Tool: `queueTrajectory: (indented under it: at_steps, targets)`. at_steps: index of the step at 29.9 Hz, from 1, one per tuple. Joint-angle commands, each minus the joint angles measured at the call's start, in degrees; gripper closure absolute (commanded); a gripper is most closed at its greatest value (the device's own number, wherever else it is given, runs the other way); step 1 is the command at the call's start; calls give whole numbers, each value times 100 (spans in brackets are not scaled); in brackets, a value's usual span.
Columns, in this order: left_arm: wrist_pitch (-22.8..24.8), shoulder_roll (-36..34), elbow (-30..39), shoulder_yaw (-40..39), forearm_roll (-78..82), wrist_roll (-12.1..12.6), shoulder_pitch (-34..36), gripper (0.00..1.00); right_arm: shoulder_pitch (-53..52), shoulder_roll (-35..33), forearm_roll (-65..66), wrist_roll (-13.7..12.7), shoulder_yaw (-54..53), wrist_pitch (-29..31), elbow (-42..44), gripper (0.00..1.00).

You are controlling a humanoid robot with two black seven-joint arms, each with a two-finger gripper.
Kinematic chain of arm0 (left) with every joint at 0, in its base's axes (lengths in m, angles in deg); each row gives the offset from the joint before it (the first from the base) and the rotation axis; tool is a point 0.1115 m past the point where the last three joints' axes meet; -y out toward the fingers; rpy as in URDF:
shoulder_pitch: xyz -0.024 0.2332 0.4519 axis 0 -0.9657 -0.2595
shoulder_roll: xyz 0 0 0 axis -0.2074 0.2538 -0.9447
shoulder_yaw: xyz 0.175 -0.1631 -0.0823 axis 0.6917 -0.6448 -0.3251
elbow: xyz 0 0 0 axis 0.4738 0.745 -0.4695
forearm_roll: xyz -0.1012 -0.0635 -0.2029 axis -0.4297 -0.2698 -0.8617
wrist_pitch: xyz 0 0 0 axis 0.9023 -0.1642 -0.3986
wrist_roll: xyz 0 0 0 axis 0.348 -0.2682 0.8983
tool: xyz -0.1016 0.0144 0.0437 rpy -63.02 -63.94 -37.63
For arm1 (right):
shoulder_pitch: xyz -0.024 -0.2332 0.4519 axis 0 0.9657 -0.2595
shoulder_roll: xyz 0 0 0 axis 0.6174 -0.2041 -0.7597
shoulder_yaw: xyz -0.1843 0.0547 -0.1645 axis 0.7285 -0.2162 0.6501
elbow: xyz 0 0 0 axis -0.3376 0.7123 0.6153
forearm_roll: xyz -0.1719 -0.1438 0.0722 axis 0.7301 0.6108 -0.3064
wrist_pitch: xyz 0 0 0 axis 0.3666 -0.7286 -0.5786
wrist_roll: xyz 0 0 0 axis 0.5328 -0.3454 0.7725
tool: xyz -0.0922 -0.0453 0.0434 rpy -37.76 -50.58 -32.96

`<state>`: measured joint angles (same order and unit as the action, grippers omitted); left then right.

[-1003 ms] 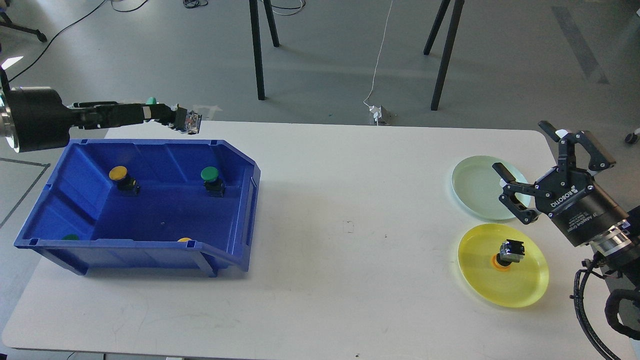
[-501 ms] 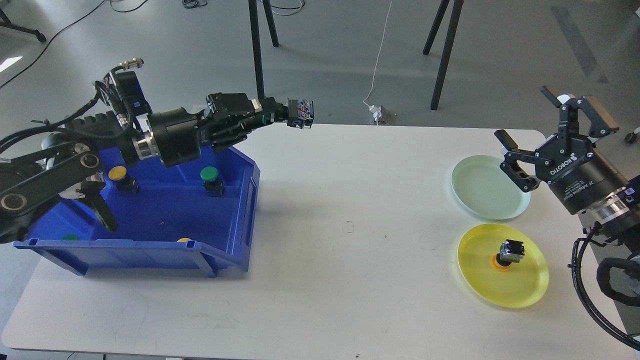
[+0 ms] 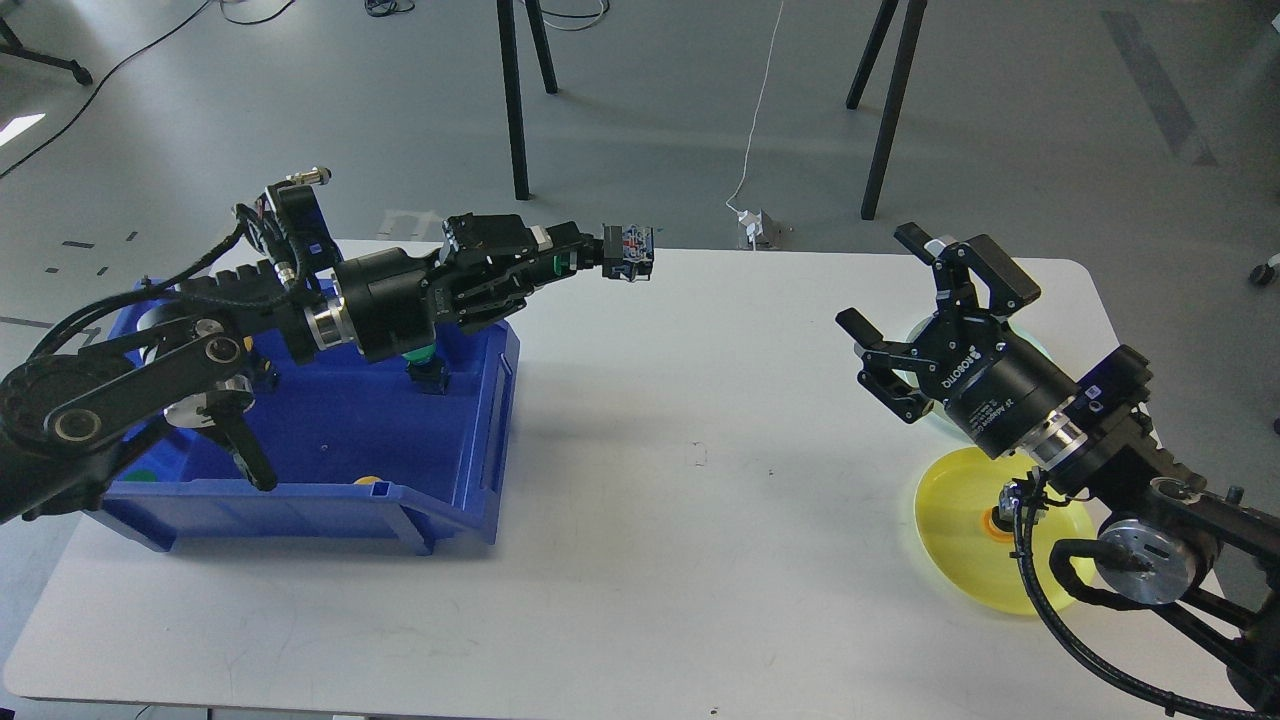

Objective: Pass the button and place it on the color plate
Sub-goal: 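Lift the green button and extend the left gripper toward the right gripper, then grasp the green button from the left gripper with the right gripper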

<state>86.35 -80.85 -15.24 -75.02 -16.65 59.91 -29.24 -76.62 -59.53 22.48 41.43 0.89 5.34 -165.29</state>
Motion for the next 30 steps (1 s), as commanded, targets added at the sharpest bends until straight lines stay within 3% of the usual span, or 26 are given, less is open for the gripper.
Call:
queueTrajectory:
  at_steps: [1,10,22,27,30]
  targets:
    - [0,8,-8,1,0,0,-10,85,-521,552,-57,0,365,-149,178,2]
    - [0,8,-17,1,-9,0,-10,85,-1348,1748,-57,0,1086,-273,1127,2]
    - [0,8,-35,1,-9,0,-10,85,-1832,2539,-101,0,1192,-282,1839,4]
    - [0,8,-35,1,-9,0,-10,85,-1920,2698,-145,0,1324,-282,1980,9]
    - [0,8,-44,1,-9,0,-10,85,-2017,2707,-145,0,1517,-273,2033,22]
